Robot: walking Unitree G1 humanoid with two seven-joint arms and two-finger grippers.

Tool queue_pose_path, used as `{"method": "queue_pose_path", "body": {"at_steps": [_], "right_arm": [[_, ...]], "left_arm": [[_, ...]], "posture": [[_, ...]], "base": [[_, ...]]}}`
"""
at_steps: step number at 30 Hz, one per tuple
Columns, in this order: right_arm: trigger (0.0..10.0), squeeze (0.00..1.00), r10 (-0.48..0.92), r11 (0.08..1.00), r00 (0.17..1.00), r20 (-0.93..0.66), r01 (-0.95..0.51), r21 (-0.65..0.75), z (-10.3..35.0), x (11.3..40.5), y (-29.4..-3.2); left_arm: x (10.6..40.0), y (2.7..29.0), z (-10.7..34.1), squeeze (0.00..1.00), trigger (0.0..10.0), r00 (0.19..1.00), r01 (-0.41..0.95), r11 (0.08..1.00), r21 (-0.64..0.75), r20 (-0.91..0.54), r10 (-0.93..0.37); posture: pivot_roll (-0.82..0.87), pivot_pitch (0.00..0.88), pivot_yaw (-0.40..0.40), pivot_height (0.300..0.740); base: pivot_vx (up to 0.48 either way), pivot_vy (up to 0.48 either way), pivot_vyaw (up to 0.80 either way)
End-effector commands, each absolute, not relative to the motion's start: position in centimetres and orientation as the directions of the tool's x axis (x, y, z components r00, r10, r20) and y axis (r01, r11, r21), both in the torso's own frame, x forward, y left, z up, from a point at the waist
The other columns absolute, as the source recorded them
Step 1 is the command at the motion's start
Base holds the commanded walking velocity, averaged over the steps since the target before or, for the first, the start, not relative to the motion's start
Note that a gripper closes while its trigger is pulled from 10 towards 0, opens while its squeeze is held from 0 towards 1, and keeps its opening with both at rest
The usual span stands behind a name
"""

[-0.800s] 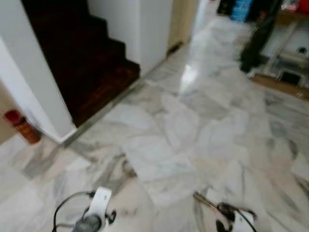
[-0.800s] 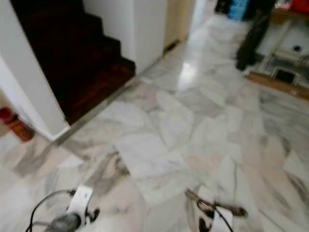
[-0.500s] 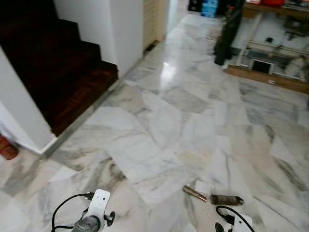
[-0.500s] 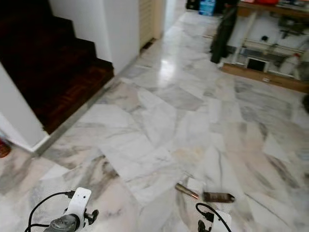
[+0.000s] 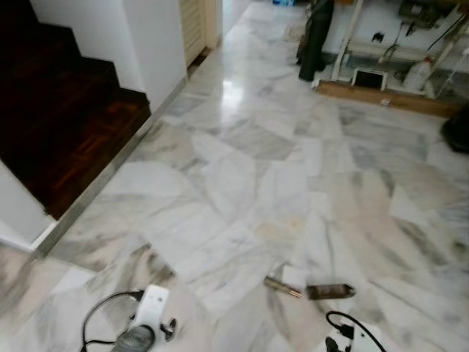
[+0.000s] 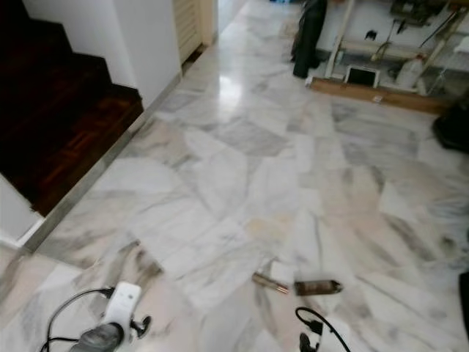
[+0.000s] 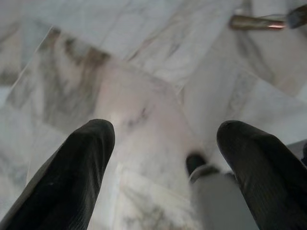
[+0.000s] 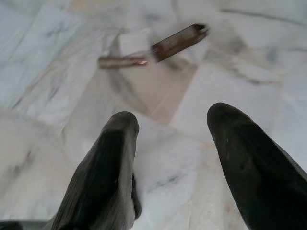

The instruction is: Sweep floor

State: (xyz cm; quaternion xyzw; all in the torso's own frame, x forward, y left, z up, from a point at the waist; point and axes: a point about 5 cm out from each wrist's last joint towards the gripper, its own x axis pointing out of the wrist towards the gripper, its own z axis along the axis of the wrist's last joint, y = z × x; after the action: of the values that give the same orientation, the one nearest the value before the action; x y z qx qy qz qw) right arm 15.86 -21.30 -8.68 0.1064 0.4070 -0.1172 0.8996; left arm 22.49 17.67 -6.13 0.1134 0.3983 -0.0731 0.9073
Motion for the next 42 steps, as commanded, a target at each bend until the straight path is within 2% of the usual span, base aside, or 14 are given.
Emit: {"method": "queue_pose_path", "body": {"at_steps": [1, 10, 21, 26, 42], "right_arm": [[10.0, 0.00, -0.111, 0.948, 0.610, -0.784, 0.303, 0.102, -9.27, 14.78, -20.68], [10.0, 0.00, -0.105, 0.951, 0.601, -0.792, 0.293, 0.096, -9.36, 14.64, -20.61], [10.0, 0.00, -0.103, 0.951, 0.599, -0.794, 0.292, 0.097, -9.38, 14.66, -20.49], [10.0, 0.00, -0.103, 0.951, 0.598, -0.795, 0.294, 0.098, -9.41, 14.63, -20.40], [10.0, 0.00, -0.093, 0.953, 0.599, -0.795, 0.285, 0.102, -9.49, 14.54, -20.02]], "left_arm": [[21.61, 18.52, -6.58, 0.00, 10.0, 0.650, 0.219, 0.962, 0.161, -0.760, -0.021], [21.54, 18.45, -6.64, 0.00, 10.0, 0.648, 0.228, 0.960, 0.165, -0.761, -0.023], [21.74, 18.35, -6.53, 0.00, 10.0, 0.650, 0.243, 0.954, 0.177, -0.760, -0.025], [21.81, 18.36, -6.48, 0.00, 10.0, 0.652, 0.250, 0.951, 0.182, -0.758, -0.026], [21.81, 18.35, -6.48, 0.00, 10.0, 0.650, 0.255, 0.950, 0.180, -0.759, -0.031]], "posture": [[0.01, 0.067, -0.016, 0.740], [0.01, 0.074, -0.013, 0.740], [0.01, 0.078, -0.007, 0.740], [0.01, 0.080, -0.004, 0.740], [0.01, 0.087, -0.004, 0.740]], "base": [[0.000, 0.000, -0.72], [0.000, 0.000, -0.72], [0.000, -0.198, -0.72], [0.000, -0.443, -0.72], [0.000, 0.000, -0.72]]}}
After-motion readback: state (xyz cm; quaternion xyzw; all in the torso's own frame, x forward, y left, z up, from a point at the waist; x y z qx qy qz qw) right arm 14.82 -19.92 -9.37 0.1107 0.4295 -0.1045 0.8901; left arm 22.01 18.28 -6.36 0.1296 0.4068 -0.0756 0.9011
